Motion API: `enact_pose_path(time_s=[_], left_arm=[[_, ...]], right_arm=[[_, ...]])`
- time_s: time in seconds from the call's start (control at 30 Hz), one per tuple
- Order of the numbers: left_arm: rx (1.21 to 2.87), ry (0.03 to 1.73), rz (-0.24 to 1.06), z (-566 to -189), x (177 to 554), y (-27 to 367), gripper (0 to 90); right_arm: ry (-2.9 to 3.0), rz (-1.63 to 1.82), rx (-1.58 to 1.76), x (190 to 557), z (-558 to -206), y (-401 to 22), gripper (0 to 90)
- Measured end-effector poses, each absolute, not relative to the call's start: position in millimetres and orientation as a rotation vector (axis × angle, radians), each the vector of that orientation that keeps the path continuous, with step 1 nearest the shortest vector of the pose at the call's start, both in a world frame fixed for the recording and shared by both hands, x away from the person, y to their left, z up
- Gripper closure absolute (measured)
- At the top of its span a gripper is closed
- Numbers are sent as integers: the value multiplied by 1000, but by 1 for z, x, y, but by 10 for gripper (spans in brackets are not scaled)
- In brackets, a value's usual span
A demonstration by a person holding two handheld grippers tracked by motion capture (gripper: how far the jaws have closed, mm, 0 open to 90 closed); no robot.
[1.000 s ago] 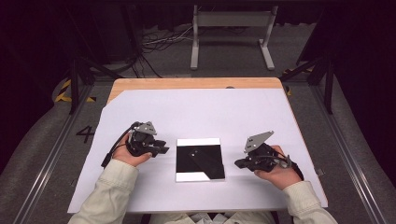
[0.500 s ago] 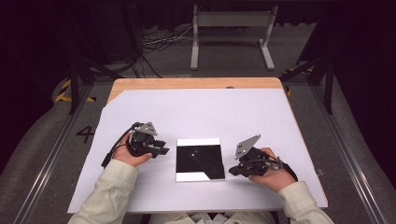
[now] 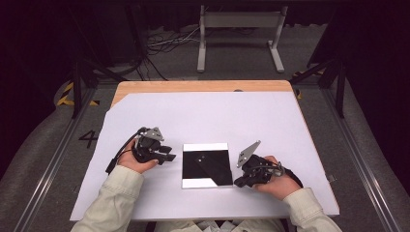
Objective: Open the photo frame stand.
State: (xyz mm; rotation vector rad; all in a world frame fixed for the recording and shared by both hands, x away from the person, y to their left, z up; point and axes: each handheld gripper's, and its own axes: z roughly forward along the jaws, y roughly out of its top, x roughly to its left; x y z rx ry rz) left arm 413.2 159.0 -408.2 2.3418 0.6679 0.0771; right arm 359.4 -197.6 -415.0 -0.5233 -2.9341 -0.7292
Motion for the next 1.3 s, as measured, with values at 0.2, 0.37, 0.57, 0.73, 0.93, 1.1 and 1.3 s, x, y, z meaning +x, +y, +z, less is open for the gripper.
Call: enact_pose_path(time_s=[0.2, 0.37, 0.57, 0.73, 0.93, 1.1, 1.3], left_arm=[[2341, 671, 78, -408, 413, 159, 612], [2340, 670, 78, -408, 413, 159, 609], [2340, 669, 76, -408, 414, 160, 607], [2340, 671, 78, -408, 413, 159, 607], [2343, 669, 76, -408, 413, 159, 606], [2342, 668, 78, -408, 414, 160, 595], [2342, 671, 79, -408, 414, 160, 592]], right_arm=[[-2917, -699, -550, 362, -418, -197, 899], [-2910, -684, -551, 362, -418, -195, 898], [-2907, -654, -540, 362, -420, -192, 898], [-2910, -663, -538, 361, -420, -190, 899], [-2909, -694, -532, 361, -416, -192, 900], [-2911, -719, -531, 360, -412, -194, 900], [-2915, -803, -505, 358, -402, -196, 900]])
